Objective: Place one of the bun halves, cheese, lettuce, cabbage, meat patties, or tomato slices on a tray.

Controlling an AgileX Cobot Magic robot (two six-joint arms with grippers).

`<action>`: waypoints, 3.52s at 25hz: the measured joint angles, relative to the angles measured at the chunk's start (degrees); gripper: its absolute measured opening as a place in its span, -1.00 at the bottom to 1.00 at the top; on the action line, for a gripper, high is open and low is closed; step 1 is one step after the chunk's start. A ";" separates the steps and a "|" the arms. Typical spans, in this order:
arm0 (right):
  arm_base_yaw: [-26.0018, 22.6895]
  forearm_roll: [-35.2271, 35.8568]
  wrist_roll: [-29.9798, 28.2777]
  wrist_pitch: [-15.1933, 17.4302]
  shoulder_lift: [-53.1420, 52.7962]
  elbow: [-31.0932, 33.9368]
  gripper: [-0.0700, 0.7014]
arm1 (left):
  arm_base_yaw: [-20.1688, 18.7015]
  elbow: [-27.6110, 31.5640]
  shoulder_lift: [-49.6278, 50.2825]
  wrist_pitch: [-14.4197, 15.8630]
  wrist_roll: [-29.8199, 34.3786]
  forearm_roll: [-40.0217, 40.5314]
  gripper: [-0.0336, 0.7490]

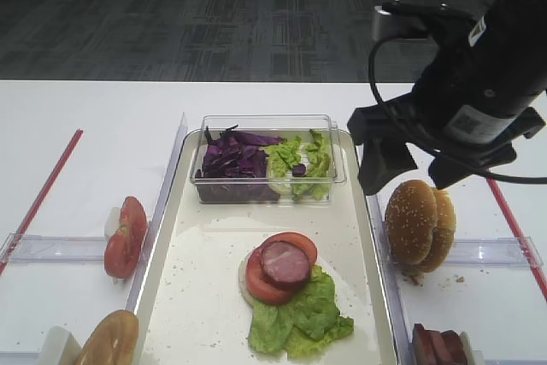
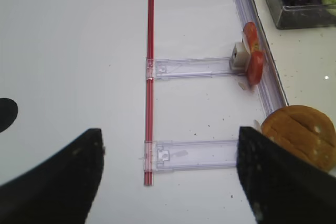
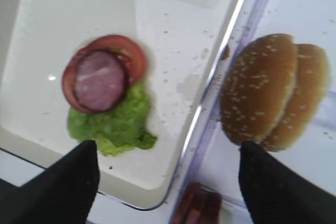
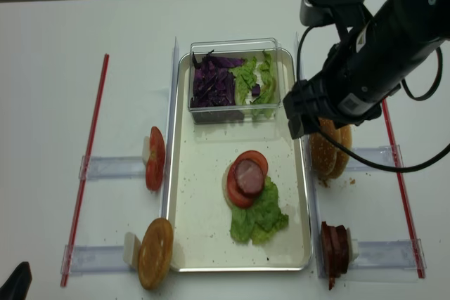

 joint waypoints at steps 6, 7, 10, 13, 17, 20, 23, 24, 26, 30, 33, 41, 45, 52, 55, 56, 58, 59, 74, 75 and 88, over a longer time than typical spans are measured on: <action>0.00 -11.10 5.69 3.28 0.00 0.00 0.66 | 0.00 0.00 0.00 0.00 0.00 0.00 0.34; 0.00 -12.37 6.48 3.68 0.00 0.00 0.66 | 0.00 0.00 0.00 0.00 0.00 0.00 0.34; -0.41 -13.80 7.43 4.43 0.00 0.00 0.66 | 0.00 0.00 0.00 0.00 0.00 0.00 0.34; -3.47 -13.80 7.66 5.06 0.00 0.00 0.66 | 0.00 0.00 0.00 0.00 0.00 0.00 0.34; -12.33 -14.02 6.06 6.17 0.00 0.00 0.66 | 0.00 0.00 0.00 0.00 0.00 0.00 0.34; -18.57 -14.27 4.65 6.92 0.00 0.00 0.66 | 0.00 0.00 0.00 0.00 0.00 0.00 0.34; -23.46 -14.40 3.33 8.22 -0.13 0.00 0.66 | 0.00 0.00 0.00 0.00 0.00 0.00 0.34; -24.39 -14.40 2.89 8.83 -0.13 0.00 0.66 | 0.00 0.00 0.00 0.00 0.00 0.00 0.34; -25.68 -14.54 2.28 9.92 -0.13 0.00 0.66 | 0.00 0.00 0.00 0.00 0.00 0.00 0.34; -26.14 -14.09 1.70 11.30 -0.54 0.00 0.66 | 0.00 0.00 0.00 0.00 0.00 0.00 0.34; -26.14 -11.83 0.53 10.52 -2.84 3.05 0.66 | 0.00 0.00 0.00 0.00 0.00 0.00 0.34; -26.14 -10.90 -0.09 5.07 -16.33 20.23 0.66 | 0.00 0.00 0.00 0.00 0.00 0.00 0.34; -26.14 -10.90 -0.36 3.13 -24.16 27.96 0.66 | 0.00 0.00 0.00 0.00 0.00 0.00 0.34; -26.14 -11.02 -0.74 3.20 -37.46 32.43 0.66 | 0.00 0.00 0.00 0.00 0.00 0.00 0.34; -26.14 -11.60 -0.83 4.16 -43.34 32.56 0.64 | 0.00 0.00 0.00 0.00 0.00 0.00 0.34; -26.14 -11.84 -0.83 4.67 -45.46 32.80 0.62 | 0.00 0.00 0.00 0.00 0.00 0.00 0.34; -26.14 -12.32 -0.87 5.50 -49.31 33.29 0.58 | 0.00 0.00 0.00 0.00 0.00 0.00 0.34; -26.14 -12.60 -0.87 5.89 -51.37 33.58 0.56 | 0.00 0.00 0.00 0.00 0.00 0.00 0.34; -26.14 -12.83 -1.33 7.72 -78.80 33.70 0.58 | 0.00 0.00 0.00 0.00 0.00 0.00 0.34; -26.14 -12.83 -1.33 7.84 -79.87 33.70 0.61 | 0.00 0.00 0.00 0.00 0.00 0.00 0.34; -26.14 -12.54 -3.66 8.31 -83.91 33.70 0.96 | 0.00 0.00 0.00 0.00 0.00 0.00 0.34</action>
